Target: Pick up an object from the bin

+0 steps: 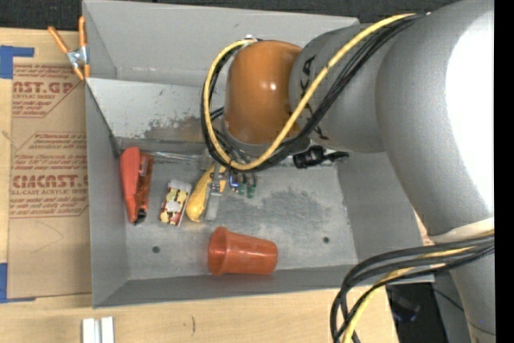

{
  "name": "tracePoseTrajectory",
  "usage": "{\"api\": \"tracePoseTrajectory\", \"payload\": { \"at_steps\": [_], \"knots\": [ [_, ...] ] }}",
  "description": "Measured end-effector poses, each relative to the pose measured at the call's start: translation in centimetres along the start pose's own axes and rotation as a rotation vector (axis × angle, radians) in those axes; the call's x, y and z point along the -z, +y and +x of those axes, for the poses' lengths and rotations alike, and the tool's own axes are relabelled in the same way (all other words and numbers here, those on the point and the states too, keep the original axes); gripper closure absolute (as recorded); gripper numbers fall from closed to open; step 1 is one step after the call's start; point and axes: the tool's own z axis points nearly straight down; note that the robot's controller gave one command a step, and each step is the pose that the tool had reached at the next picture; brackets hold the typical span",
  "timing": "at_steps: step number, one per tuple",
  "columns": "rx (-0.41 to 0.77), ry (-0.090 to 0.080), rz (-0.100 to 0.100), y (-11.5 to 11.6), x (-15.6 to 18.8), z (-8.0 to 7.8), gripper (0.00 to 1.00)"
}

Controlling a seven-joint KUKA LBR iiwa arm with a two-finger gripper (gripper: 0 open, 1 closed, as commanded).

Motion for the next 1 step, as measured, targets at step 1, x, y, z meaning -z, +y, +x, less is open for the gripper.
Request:
{"api": "tracePoseTrajectory", "payload": {
  "at_steps": [1],
  "knots": [
    [0.056,0.004,0.003,-0.3,-3.98,0.15,0.0]
  ]
}}
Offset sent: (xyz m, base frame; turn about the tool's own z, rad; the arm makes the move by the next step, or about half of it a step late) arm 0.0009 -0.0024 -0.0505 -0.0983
